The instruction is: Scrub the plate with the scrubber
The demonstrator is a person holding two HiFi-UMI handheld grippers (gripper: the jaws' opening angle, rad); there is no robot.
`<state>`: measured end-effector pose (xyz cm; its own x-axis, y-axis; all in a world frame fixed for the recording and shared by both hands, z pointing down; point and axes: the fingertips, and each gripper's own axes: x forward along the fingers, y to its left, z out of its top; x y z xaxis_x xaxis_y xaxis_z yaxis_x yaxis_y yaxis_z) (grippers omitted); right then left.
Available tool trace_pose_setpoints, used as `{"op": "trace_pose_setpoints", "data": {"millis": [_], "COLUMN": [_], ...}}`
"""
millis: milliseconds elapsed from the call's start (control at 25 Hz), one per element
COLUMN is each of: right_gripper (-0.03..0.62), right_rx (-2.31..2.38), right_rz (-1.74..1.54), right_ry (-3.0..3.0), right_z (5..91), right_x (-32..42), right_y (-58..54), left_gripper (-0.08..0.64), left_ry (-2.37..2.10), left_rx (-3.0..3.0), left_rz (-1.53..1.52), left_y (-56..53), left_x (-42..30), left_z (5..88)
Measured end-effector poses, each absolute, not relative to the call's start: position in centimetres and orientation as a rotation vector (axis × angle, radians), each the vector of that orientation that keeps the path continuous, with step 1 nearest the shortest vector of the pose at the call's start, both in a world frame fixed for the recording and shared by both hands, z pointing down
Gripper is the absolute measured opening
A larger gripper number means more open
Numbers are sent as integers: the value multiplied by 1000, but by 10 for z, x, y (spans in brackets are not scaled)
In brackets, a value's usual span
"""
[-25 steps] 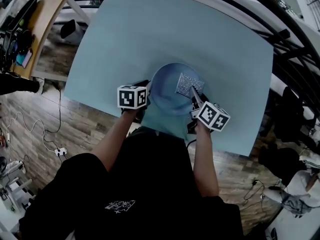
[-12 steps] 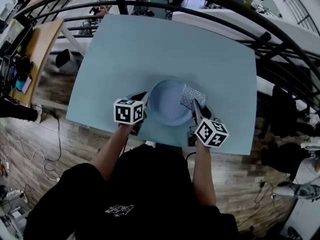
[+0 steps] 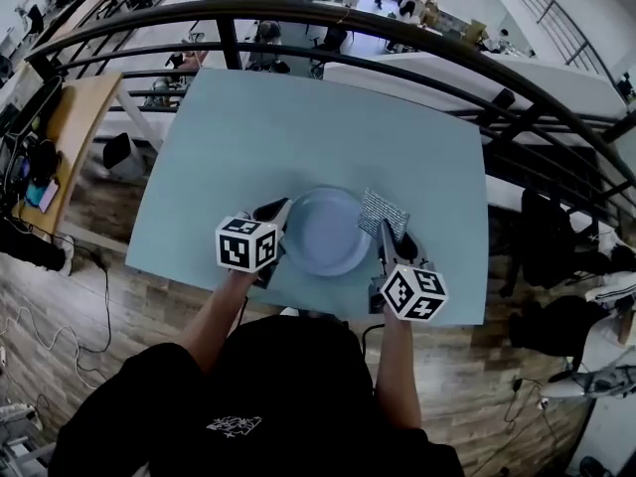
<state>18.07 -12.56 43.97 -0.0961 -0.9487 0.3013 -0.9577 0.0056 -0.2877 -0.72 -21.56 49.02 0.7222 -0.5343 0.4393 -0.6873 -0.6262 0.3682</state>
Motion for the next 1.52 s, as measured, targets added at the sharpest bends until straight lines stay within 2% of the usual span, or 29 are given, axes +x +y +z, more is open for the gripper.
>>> {"op": "trace_pose_setpoints", "data": {"millis": [280,640,1040,1520], "right_gripper": [84,84,84,83], "right_rx": [2073,2046,2052,2050], "right_rz": [595,289,147,67], "right_ry": [-2298,-2360,-2453,-2491], "right_z": [399,337,288,272], "right_x": [193,208,222,217], "right_y": [-133,-133,-123,-111], "left_gripper": [9,9,9,9], "left_ry": [-1004,-1185,-1270,-1352], "left_rx": [2508,2616,2755,2816], "left_rz": [297,165,28,-39], "left_y": [-219,-220,-198,-185], "left_x": [-5,-12,-3,-14], "left_z": [438,365,288,262]}}
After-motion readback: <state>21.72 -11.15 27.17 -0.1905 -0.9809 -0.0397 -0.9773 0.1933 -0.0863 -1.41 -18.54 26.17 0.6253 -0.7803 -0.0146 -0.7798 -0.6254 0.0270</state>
